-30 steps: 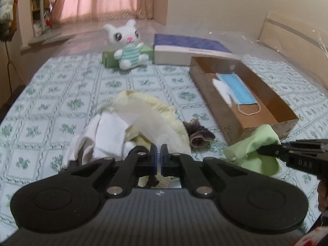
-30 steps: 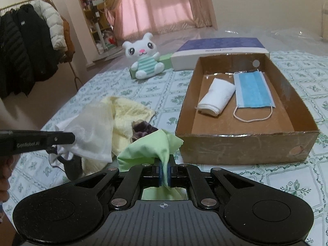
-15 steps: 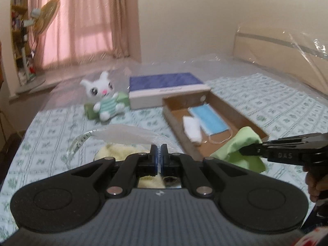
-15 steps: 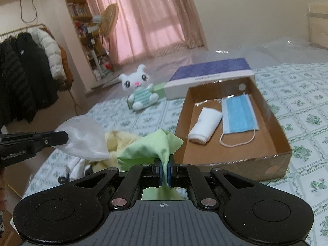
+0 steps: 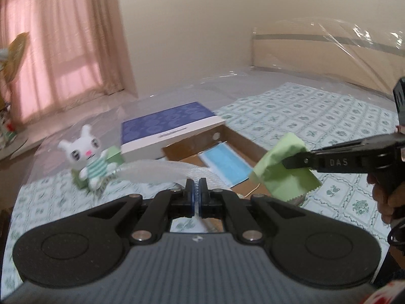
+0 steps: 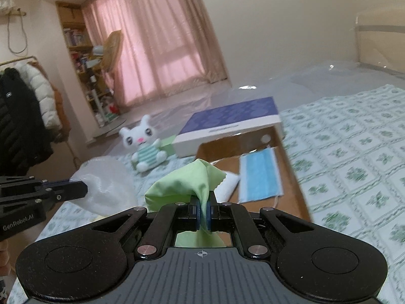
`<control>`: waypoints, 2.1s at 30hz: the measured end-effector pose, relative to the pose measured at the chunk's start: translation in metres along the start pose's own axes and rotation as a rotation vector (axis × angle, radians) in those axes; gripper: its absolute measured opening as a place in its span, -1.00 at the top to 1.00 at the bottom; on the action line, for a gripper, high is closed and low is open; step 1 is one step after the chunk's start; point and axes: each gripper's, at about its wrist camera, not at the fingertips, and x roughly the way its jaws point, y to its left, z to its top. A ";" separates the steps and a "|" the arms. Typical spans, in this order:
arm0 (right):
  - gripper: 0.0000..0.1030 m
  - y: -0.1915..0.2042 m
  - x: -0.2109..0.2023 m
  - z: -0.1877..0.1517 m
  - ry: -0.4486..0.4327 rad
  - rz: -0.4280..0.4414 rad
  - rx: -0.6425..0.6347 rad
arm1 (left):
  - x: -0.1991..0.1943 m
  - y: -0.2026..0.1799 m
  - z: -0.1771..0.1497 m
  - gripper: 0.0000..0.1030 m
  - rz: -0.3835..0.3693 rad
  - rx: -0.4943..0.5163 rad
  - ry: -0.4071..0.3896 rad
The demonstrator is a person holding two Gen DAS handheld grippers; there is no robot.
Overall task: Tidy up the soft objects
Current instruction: 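Grasp the clear plastic bag with the left tool while the right tool lifts the green cloth, then lower plastic bag and green cloth into the box and open both tools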
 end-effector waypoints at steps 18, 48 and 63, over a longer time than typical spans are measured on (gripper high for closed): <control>0.90 -0.073 0.024 0.015 -0.014 -0.141 0.103 | 0.128 -0.045 0.005 0.94 -0.252 0.166 0.116; -0.37 -0.064 0.070 0.014 0.016 -0.141 0.077 | 0.128 -0.005 -0.021 0.14 -0.141 -0.089 0.245; -0.37 -0.061 0.052 -0.003 0.092 -0.153 0.068 | 0.107 0.006 -0.024 0.09 -0.115 -0.167 0.250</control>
